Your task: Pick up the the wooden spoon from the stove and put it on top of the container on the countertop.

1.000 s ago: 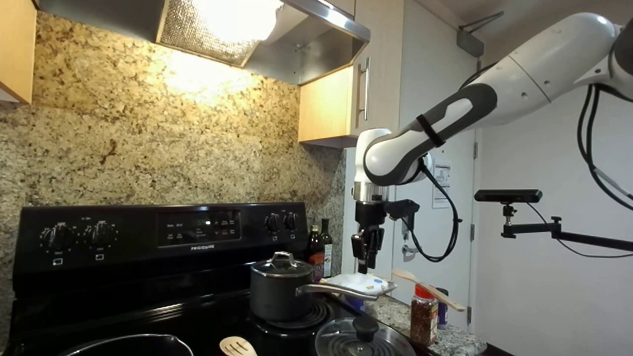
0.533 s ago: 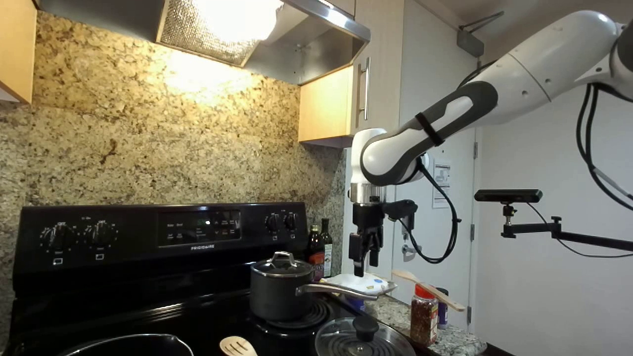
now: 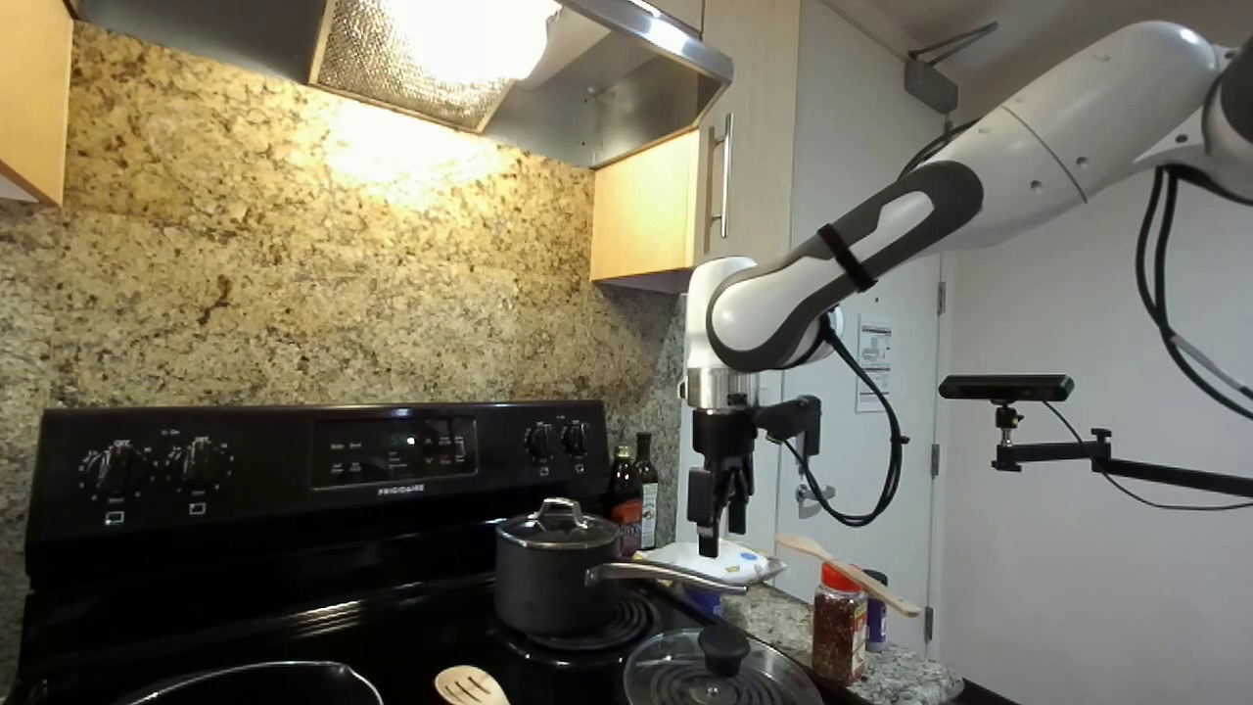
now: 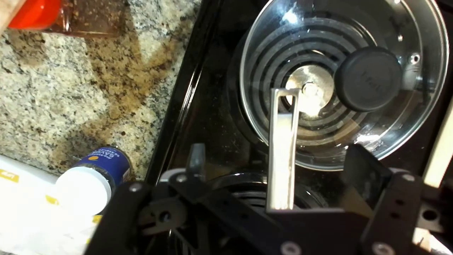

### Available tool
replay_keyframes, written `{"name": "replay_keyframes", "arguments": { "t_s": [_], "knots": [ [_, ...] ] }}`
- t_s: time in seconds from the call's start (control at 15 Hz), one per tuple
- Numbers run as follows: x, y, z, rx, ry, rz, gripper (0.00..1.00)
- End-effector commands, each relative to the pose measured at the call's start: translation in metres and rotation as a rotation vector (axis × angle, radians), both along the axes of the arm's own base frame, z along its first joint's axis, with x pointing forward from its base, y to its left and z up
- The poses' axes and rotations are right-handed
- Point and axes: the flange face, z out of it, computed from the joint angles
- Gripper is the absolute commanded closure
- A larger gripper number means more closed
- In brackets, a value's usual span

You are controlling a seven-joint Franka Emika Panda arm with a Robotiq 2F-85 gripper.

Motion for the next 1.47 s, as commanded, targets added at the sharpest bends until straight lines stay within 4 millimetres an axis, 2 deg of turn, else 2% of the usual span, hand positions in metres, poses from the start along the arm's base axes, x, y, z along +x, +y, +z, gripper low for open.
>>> {"name": "replay_keyframes", "arguments": {
  "t_s": [0.0, 0.47, 1.0, 1.4],
  "knots": [
    [0.006, 0.003, -0.004, 0.023, 0.018, 0.037, 0.00],
    [0.018, 0.008, -0.020, 0.037, 0.039, 0.081, 0.00],
    [0.032, 0.005, -0.014, 0.045, 0.036, 0.099, 0.00],
    [0.042, 0.002, -0.025, 0.072, 0.032, 0.104, 0.00]
  ]
}}
